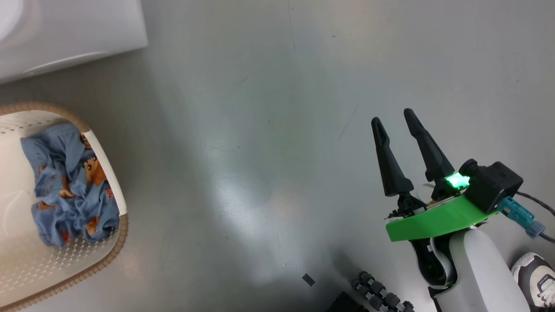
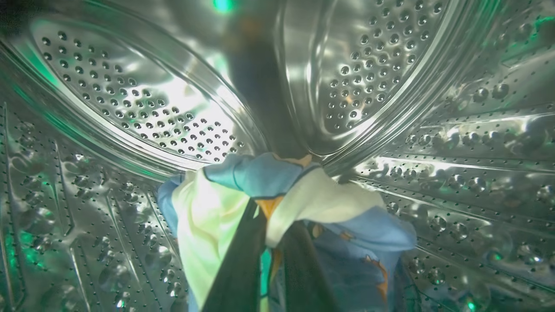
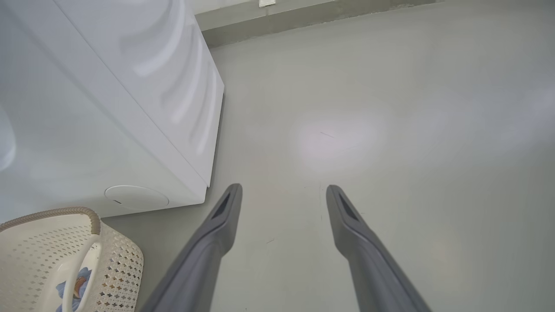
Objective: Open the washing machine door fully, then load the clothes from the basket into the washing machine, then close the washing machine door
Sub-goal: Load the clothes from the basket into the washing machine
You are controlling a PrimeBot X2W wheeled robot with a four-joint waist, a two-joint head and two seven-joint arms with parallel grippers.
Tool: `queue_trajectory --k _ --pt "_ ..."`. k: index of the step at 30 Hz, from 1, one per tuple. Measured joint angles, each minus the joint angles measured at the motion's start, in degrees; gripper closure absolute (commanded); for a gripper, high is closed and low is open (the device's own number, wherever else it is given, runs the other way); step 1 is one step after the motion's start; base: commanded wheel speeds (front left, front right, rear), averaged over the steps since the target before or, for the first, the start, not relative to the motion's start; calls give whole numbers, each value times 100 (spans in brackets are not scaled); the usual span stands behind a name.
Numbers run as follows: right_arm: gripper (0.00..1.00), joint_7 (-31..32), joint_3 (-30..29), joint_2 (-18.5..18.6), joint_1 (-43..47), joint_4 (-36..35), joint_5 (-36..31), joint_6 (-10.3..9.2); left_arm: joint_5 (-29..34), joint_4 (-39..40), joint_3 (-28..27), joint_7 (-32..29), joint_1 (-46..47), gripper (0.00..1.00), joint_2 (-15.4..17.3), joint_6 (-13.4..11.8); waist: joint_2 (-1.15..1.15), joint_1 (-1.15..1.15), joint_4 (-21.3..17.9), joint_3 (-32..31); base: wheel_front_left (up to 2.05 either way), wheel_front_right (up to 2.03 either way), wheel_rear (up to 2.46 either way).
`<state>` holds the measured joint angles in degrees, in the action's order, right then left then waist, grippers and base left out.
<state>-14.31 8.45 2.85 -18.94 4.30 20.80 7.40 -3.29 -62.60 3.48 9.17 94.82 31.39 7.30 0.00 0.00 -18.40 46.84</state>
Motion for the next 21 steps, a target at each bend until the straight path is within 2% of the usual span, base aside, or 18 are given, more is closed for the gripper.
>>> queue_trajectory --k 2,3,4,5,14,21 --pt "0 0 2 -2 -19 -4 1 0 1 -124 25 49 92 100 13 -5 0 0 -10 20 0 0 0" --pt "0 0 1 -2 -19 -3 2 0 1 -175 43 78 147 95 14 -5 0 0 -10 26 0 0 0" --pt "0 0 1 -2 -19 -3 4 0 4 -212 67 123 187 15 14 -5 0 0 -6 27 0 0 0" --pt "0 0 0 -3 -19 -3 4 0 8 -248 86 163 216 0 14 -7 0 0 -1 26 0 0 0" --pt "0 0 -73 -4 -27 1 -7 0 -7 -576 174 401 266 0 -45 -23 0 0 106 -40 0 0 0" --pt "0 0 -181 -4 -28 3 -149 0 -201 -709 234 498 137 0 -358 -1 0 0 311 -192 0 0 0"
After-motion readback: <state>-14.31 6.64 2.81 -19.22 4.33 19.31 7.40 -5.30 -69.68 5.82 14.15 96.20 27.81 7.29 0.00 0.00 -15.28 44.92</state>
